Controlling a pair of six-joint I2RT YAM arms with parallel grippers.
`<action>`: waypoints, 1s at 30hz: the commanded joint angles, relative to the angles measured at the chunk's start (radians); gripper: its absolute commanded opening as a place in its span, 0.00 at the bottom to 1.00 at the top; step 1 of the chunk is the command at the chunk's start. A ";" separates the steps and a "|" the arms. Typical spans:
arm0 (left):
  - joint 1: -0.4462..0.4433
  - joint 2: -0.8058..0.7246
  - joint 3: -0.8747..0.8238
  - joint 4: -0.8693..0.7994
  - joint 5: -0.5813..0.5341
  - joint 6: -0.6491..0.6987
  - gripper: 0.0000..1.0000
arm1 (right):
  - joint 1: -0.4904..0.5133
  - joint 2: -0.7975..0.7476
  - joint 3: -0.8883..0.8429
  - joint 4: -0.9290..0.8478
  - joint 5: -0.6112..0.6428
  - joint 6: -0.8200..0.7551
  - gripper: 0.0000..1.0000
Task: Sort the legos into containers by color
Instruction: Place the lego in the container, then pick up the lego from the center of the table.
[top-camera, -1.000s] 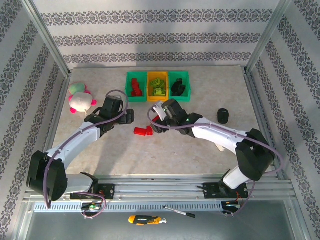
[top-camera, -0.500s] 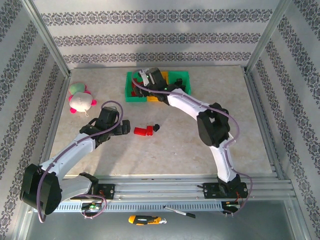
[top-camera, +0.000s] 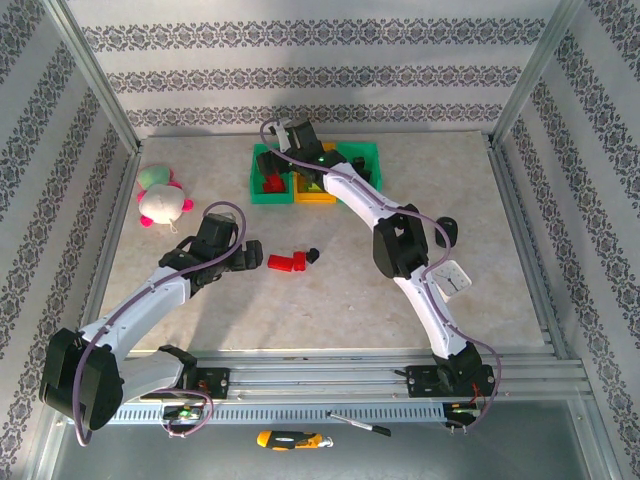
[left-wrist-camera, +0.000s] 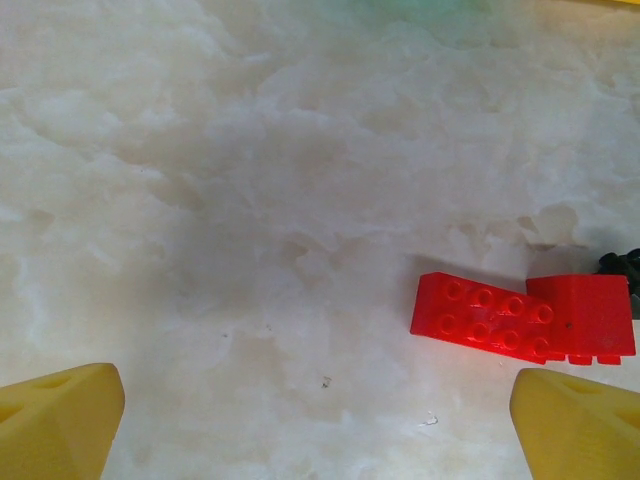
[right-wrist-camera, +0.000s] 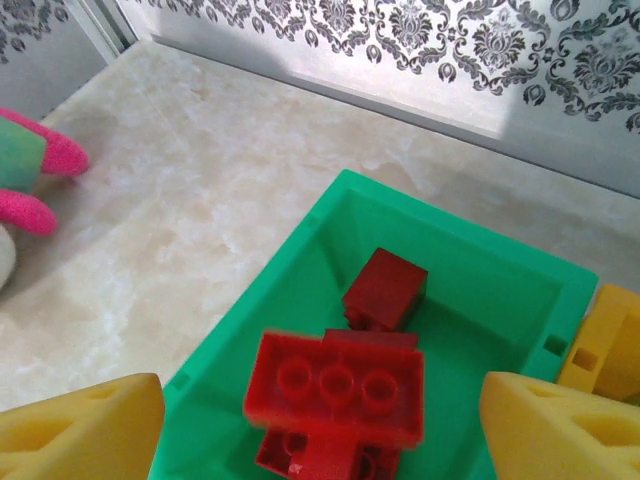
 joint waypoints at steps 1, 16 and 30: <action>-0.028 0.016 -0.022 0.062 0.032 0.038 1.00 | 0.003 -0.115 -0.069 -0.005 -0.011 -0.011 0.86; -0.217 0.180 -0.041 0.217 0.026 0.066 0.99 | -0.013 -0.970 -1.286 0.455 -0.010 0.092 0.88; -0.249 0.438 0.043 0.273 0.001 0.018 0.99 | 0.113 -1.386 -1.555 0.202 0.046 -0.012 0.89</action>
